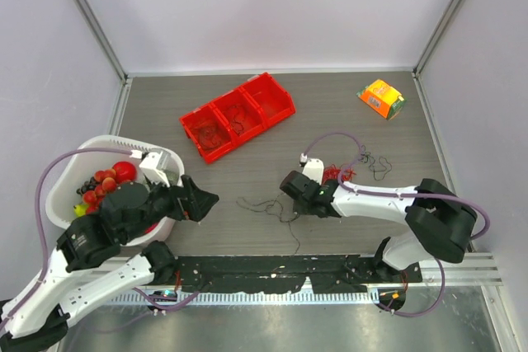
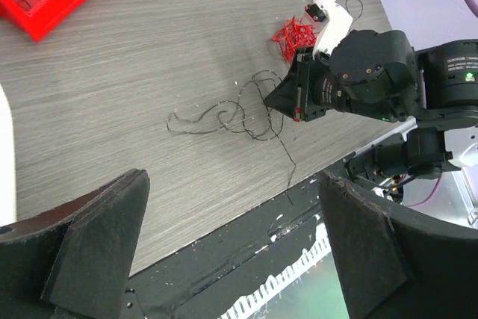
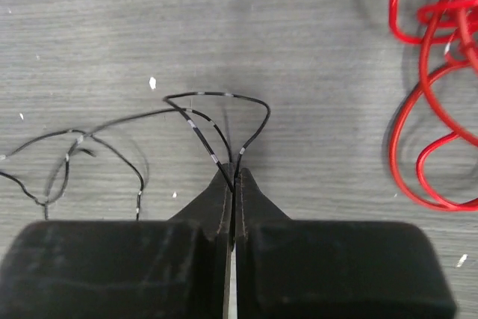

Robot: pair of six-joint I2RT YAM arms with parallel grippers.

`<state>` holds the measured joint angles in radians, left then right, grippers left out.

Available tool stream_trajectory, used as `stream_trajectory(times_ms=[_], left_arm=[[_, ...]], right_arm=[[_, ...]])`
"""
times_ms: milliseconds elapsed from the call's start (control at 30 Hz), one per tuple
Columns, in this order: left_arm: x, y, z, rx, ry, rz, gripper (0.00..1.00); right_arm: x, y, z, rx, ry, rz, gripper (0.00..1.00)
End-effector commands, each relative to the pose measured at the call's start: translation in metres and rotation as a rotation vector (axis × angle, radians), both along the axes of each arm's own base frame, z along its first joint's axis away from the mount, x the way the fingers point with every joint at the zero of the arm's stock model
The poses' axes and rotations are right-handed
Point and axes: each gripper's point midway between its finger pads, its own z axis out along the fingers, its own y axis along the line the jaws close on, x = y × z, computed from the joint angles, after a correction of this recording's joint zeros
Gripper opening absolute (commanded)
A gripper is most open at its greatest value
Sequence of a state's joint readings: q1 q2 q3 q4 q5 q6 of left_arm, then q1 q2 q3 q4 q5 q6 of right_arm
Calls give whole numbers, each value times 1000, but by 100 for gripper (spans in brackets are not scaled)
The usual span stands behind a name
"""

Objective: Untangle the cables

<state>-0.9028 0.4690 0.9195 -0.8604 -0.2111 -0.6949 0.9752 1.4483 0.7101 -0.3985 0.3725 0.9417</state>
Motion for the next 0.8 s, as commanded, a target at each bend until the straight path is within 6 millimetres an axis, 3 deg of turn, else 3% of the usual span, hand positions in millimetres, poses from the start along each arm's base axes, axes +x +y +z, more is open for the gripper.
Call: stream_trajectory(times_ms=[0, 300, 333, 367, 400, 433, 567, 667, 700, 767], left_arm=[[-3, 20, 20, 12, -73, 25, 100], [-9, 53, 21, 24, -130, 96, 100], [-11, 55, 22, 7, -138, 98, 100], [-13, 57, 25, -24, -152, 101, 100], [-15, 57, 24, -41, -156, 96, 100], [-15, 58, 23, -57, -164, 101, 100], [-21, 65, 30, -121, -214, 105, 100], [-22, 76, 33, -167, -245, 143, 100], [-23, 78, 34, -179, -252, 147, 100], [-25, 81, 34, -193, -257, 151, 100]], right_arm=[[39, 7, 36, -56, -186, 6, 1], [113, 31, 152, -111, -492, 56, 1], [120, 32, 153, -130, -499, 56, 1], [131, 32, 169, -133, -530, 46, 1], [140, 32, 170, -140, -536, 35, 1], [149, 37, 187, -136, -567, 44, 1], [180, 48, 220, -137, -641, 51, 1], [203, 55, 229, -166, -665, 63, 1], [210, 60, 241, -157, -689, 58, 1], [226, 67, 239, -199, -701, 59, 1]])
